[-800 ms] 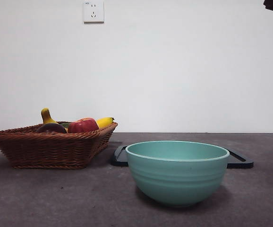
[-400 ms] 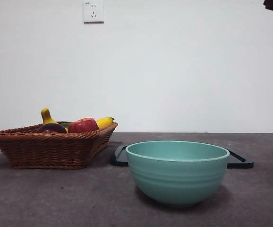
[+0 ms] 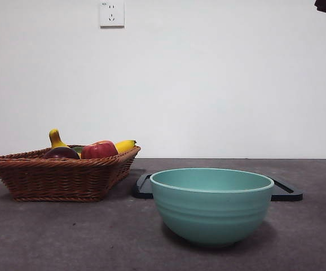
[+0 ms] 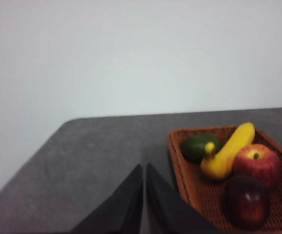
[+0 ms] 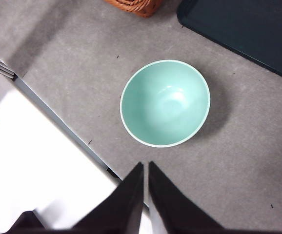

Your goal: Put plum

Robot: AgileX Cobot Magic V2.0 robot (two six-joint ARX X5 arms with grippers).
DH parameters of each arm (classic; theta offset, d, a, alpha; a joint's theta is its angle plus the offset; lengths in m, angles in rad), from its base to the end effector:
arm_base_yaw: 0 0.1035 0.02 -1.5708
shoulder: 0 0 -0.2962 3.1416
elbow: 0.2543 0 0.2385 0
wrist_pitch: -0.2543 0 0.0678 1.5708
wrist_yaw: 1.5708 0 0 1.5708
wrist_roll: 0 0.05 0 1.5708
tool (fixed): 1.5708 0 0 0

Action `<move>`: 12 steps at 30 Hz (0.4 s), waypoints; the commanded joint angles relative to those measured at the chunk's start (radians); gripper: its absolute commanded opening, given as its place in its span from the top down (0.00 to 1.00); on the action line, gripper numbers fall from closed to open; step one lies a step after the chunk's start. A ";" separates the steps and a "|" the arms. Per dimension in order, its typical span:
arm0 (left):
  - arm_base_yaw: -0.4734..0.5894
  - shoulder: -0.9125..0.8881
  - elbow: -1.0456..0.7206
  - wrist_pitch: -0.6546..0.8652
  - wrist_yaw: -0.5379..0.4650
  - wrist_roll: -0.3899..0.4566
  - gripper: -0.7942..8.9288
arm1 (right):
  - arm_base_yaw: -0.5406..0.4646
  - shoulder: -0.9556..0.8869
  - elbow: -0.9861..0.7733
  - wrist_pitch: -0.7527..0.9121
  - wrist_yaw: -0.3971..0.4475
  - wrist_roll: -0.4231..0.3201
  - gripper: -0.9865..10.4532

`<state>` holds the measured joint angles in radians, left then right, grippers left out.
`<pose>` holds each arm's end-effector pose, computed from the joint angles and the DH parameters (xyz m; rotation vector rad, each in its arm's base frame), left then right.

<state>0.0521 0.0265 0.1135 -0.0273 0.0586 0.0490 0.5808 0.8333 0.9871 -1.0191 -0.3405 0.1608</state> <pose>0.0662 0.0005 0.1982 0.0523 -0.0598 -0.0050 0.0864 0.0767 0.3299 0.0325 0.9544 0.7869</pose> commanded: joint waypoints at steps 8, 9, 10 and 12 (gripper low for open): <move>0.003 -0.024 -0.085 -0.015 0.001 -0.050 0.91 | 0.007 0.008 0.015 0.010 0.000 -0.011 0.91; 0.003 -0.024 -0.090 -0.018 0.001 -0.052 0.91 | 0.007 0.008 0.015 0.009 0.000 -0.011 0.91; 0.003 -0.024 -0.097 -0.020 0.001 -0.055 0.91 | 0.007 0.008 0.015 0.010 0.000 -0.011 0.91; 0.003 -0.024 -0.102 -0.042 0.001 -0.059 0.91 | 0.007 0.008 0.015 0.010 0.000 -0.011 0.91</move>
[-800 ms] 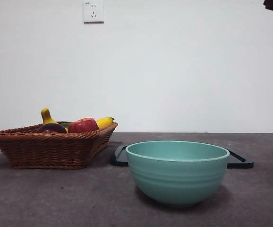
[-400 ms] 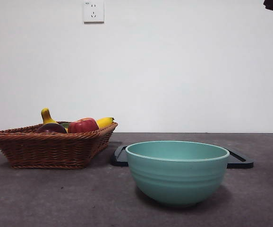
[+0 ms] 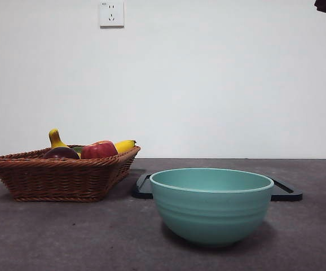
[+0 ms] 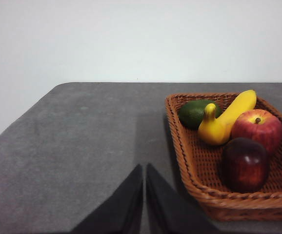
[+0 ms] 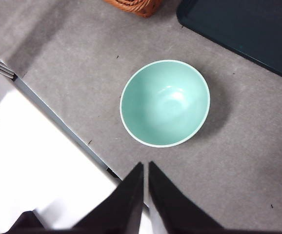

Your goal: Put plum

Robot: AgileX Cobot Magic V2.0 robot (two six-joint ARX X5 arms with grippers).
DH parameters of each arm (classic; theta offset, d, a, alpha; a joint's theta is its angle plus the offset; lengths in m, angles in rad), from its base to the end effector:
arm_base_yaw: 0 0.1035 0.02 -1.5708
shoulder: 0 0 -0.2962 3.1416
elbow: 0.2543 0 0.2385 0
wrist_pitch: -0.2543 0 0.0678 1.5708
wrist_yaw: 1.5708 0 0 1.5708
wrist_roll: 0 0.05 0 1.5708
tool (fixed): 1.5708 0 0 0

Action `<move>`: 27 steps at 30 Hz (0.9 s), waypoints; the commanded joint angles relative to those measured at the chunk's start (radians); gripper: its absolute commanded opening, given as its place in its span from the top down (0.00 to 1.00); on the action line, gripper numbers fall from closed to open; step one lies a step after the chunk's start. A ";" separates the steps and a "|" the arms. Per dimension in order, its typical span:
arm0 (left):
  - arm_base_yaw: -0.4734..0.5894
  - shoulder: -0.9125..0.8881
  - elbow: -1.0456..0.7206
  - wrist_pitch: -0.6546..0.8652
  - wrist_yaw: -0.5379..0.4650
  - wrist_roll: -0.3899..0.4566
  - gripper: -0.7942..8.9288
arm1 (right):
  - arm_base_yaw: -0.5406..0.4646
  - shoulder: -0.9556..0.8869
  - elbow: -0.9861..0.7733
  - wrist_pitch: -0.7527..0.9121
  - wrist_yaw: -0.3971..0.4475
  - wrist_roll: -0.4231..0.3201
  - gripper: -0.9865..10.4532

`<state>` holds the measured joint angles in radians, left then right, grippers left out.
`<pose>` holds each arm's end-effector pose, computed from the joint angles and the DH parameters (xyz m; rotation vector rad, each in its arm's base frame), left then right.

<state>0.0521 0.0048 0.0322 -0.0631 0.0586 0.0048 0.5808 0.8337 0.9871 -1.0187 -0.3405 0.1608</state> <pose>0.0706 0.0007 0.1670 0.0028 0.0356 -0.0066 0.0865 0.0767 0.3299 0.0325 0.9544 0.7869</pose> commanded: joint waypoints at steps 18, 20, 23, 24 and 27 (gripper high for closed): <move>0.003 -0.002 -0.021 -0.124 0.001 -0.043 0.91 | 0.007 0.007 0.015 0.010 0.000 -0.011 0.91; 0.003 -0.002 -0.021 -0.124 0.001 -0.043 0.91 | 0.007 0.007 0.015 0.010 0.000 -0.011 0.91; 0.003 -0.002 -0.021 -0.124 0.001 -0.043 0.91 | 0.007 0.007 0.015 0.010 0.000 -0.011 0.91; 0.003 -0.002 -0.021 -0.124 0.001 -0.043 0.91 | 0.007 0.007 0.015 0.010 0.000 -0.011 0.91; 0.003 -0.002 -0.021 -0.124 0.001 -0.043 0.91 | 0.007 0.007 0.015 0.010 0.000 -0.011 0.91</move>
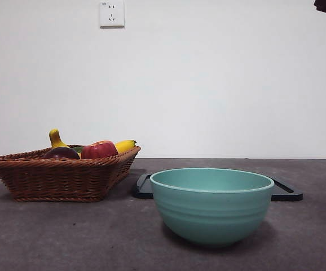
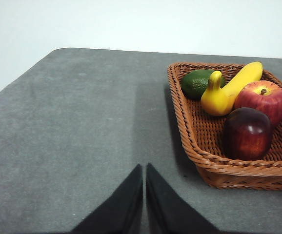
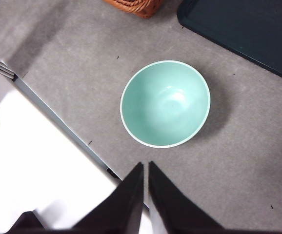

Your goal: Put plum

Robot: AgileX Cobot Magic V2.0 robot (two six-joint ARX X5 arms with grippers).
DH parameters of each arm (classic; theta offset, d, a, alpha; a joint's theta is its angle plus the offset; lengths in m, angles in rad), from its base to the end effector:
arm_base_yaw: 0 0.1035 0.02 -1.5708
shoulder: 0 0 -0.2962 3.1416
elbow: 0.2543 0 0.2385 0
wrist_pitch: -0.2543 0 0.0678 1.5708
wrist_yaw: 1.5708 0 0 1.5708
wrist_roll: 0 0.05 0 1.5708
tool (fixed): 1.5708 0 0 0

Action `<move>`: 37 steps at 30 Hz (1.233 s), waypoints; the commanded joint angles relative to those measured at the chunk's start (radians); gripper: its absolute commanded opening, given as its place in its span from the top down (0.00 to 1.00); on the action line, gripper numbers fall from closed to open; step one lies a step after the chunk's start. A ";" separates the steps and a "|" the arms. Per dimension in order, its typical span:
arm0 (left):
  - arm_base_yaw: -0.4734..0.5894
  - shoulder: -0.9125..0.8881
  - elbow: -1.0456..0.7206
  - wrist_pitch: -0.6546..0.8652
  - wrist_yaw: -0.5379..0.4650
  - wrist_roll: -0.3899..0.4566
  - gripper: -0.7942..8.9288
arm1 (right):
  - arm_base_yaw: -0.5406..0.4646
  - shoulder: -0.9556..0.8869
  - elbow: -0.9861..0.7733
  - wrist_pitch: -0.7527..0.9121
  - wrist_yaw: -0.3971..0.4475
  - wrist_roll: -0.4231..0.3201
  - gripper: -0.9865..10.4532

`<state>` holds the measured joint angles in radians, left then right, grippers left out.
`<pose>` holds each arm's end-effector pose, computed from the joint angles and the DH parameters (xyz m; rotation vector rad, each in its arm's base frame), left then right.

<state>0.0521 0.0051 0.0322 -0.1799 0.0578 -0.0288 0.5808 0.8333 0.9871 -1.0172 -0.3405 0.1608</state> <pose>0.0693 0.0007 0.1533 -0.0371 0.1526 -0.0035 0.0865 0.0767 0.3300 0.0328 0.9525 0.7873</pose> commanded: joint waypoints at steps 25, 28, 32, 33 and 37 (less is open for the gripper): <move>0.003 -0.002 -0.021 -0.007 0.002 -0.009 0.91 | -0.115 -0.080 0.009 0.064 0.002 -0.095 0.91; 0.003 -0.002 -0.021 -0.007 0.002 -0.009 0.91 | -0.218 -0.156 -0.022 0.177 0.002 -0.109 0.91; 0.003 -0.002 -0.021 -0.007 0.002 -0.009 0.91 | -0.364 -0.283 -0.128 0.367 0.002 -0.148 0.91; 0.003 -0.002 -0.021 -0.007 0.002 -0.009 0.91 | -0.394 -0.314 -0.161 0.408 0.003 -0.152 0.91; 0.003 -0.002 -0.021 -0.007 0.002 -0.009 0.91 | -0.502 -0.451 -0.332 0.586 0.028 -0.162 0.91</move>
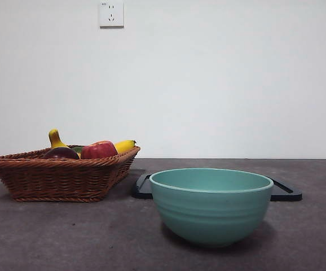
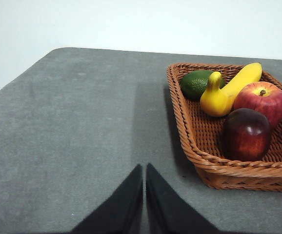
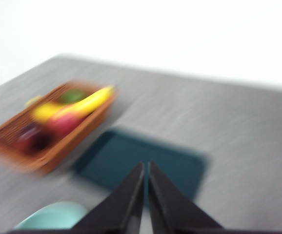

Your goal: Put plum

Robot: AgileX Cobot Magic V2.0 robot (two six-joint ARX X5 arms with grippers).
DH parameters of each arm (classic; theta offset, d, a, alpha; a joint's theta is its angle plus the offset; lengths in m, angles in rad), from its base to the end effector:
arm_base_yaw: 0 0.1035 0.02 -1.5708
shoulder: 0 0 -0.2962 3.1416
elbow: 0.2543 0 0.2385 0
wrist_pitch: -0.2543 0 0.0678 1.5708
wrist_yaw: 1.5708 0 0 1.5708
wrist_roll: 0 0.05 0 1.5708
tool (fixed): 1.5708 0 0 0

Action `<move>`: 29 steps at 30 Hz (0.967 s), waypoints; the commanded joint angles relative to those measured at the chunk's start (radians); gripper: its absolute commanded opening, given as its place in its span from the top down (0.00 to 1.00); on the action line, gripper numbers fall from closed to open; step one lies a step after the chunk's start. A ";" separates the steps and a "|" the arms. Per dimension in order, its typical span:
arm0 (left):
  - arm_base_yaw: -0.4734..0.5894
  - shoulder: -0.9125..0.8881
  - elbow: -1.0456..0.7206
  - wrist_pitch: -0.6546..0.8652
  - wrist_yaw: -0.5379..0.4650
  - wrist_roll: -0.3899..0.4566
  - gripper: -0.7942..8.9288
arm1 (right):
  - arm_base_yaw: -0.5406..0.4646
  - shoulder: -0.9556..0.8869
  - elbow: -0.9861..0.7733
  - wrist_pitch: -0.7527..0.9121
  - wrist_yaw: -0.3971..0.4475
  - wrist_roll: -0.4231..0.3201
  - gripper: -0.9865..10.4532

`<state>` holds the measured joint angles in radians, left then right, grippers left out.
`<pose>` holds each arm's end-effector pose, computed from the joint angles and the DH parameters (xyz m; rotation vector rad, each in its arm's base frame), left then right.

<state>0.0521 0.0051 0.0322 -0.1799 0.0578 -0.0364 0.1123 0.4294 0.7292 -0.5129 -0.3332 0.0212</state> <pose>0.0693 0.0007 0.1533 -0.0447 0.1527 -0.0029 0.0637 0.0236 0.3280 0.0445 0.2183 0.4415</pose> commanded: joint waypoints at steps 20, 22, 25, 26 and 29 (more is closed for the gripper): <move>0.003 -0.002 -0.021 -0.007 0.002 -0.002 0.91 | -0.104 -0.399 -0.667 0.491 0.237 -0.021 0.91; 0.003 -0.002 -0.021 -0.007 0.002 -0.002 0.91 | -0.104 -0.409 -0.689 0.490 0.237 -0.020 0.91; 0.003 -0.002 -0.021 -0.007 0.002 -0.002 0.91 | -0.104 -0.426 -0.717 0.490 0.237 0.002 0.91; 0.003 -0.002 -0.021 -0.007 0.002 -0.002 0.91 | -0.104 -0.426 -0.719 0.477 0.237 0.005 0.91; 0.003 -0.002 -0.021 -0.007 0.002 -0.002 0.91 | -0.104 -0.426 -0.719 0.432 0.237 0.013 0.91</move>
<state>0.0521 0.0051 0.0322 -0.1799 0.0578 -0.0364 0.0101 0.0051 0.0158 -0.0788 -0.1009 0.0147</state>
